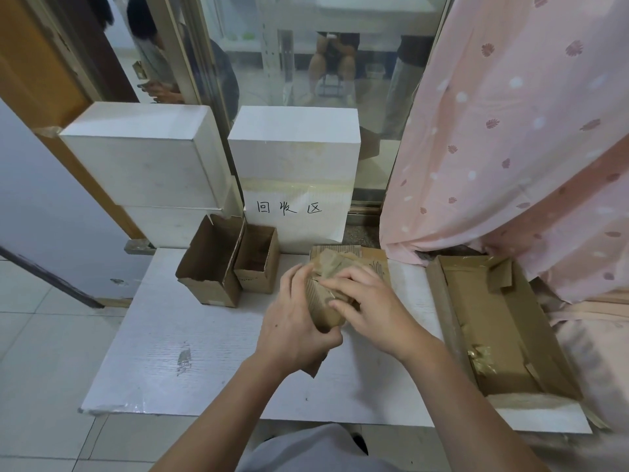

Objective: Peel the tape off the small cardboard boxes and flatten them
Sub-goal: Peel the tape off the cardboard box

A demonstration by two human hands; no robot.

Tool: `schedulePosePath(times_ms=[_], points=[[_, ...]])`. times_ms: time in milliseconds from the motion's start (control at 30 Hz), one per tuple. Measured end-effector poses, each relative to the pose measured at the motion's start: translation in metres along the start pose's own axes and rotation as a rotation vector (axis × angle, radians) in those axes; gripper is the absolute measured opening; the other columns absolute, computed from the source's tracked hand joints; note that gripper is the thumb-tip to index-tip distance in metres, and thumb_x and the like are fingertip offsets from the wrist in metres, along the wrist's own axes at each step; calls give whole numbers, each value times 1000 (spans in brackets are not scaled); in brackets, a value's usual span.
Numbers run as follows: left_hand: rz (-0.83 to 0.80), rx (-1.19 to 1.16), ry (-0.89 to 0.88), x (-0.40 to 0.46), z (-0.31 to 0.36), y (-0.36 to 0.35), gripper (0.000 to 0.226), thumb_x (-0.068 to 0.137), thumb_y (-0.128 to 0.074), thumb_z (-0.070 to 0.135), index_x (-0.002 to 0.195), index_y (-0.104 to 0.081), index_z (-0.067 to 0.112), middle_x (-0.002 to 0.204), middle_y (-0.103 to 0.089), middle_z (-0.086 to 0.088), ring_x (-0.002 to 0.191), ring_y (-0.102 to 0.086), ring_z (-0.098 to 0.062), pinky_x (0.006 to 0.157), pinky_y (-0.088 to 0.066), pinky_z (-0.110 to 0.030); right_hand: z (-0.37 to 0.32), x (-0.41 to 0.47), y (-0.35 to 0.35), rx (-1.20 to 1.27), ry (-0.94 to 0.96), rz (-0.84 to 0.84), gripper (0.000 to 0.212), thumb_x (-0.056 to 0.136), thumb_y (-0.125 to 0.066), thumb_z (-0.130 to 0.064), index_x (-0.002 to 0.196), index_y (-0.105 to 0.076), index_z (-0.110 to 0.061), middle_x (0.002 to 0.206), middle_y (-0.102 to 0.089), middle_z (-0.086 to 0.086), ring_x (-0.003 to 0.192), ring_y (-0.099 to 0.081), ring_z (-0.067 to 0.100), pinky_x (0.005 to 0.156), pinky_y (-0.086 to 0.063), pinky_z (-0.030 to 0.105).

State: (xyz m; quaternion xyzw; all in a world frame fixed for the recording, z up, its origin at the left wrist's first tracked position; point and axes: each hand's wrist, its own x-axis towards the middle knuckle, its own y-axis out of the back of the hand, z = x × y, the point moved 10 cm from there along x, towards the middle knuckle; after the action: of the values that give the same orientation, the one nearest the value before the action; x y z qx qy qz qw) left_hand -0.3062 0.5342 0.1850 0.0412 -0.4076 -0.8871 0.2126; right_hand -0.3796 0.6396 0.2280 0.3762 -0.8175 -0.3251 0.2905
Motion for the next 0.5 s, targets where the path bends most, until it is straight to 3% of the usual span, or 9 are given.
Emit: schedulePosePath(times_ms=[67,133,233,333,433,500], points=[[-11,-23,-40,0,3,-5,107,64,-80,52,153,-25,28,152,-23,10,136,-42,-14,98,-53,-37,-1,2,1,-36,11,47,24,97,-63,-25,118,-72,-31,102,-58,-16,102,-53,15,85,-51,40],[-10,-49,-33,0,5,-11,105,64,-77,58,150,-29,24,150,-23,7,138,-38,-14,105,-49,-35,-4,4,0,-83,11,62,17,97,-61,-27,109,-74,-29,96,-59,-14,96,-54,13,81,-51,39],[16,-65,0,0,0,-14,99,65,-71,70,144,-40,18,148,-25,3,139,-35,-13,105,-46,-30,-11,3,-9,-102,17,23,13,97,-63,-27,103,-74,-27,92,-61,-13,92,-53,9,79,-47,31],[46,-93,-4,-2,-7,-13,90,66,-77,64,140,-44,25,146,-38,3,146,-26,-6,106,-45,-27,-12,1,-14,-24,8,19,18,98,-56,-30,100,-74,-25,89,-60,-13,90,-53,6,78,-47,28],[54,-123,-2,-5,-9,-9,88,65,-79,63,139,-45,30,136,-43,9,132,-38,0,99,-43,-16,-11,-1,-12,7,-2,53,20,98,-54,-31,97,-73,-24,83,-56,-17,84,-51,3,75,-48,28],[50,-109,-4,-5,-10,-7,88,64,-82,62,138,-45,31,134,-39,10,122,-45,-2,93,-45,-16,-12,0,-13,26,-6,47,18,97,-56,-29,96,-73,-25,81,-58,-15,81,-53,4,73,-49,30]])
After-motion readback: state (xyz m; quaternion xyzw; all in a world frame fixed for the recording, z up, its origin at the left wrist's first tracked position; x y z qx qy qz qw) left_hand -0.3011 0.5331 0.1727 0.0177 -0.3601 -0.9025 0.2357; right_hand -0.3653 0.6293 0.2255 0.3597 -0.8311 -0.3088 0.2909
